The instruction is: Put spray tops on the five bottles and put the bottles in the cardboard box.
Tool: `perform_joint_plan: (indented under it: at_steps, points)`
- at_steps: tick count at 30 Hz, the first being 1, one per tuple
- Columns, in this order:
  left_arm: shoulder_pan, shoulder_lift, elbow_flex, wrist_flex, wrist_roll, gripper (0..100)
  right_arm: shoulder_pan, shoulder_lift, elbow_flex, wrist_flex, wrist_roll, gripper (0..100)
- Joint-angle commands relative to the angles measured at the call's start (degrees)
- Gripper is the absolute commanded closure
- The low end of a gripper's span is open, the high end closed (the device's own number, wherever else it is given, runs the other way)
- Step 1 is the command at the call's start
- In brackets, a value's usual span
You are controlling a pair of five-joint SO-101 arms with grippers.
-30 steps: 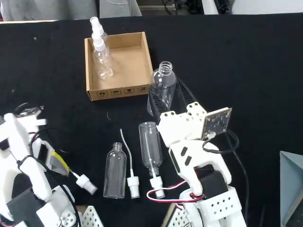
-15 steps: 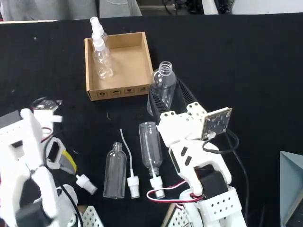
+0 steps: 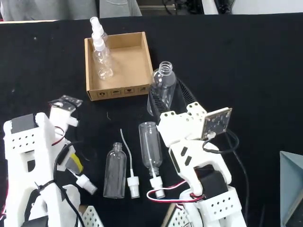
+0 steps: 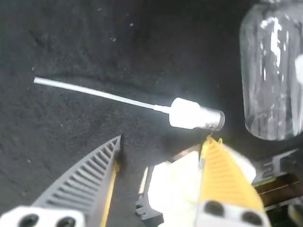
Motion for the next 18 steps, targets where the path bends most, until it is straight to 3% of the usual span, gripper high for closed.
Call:
perform_joint_plan:
  at_steps: [1,9,18]
  points:
    - [1.0,0.1,-0.6,0.2,-7.0,75,1.4,-1.5,-0.7,-1.5,0.5,94.2]
    - [1.3,-0.3,-0.6,0.2,-21.5,75,1.4,-1.5,-0.7,-1.5,0.5,94.2]
    - [1.6,0.0,-0.5,0.1,-30.5,75,1.3,-1.5,-0.6,-1.5,0.5,94.2]
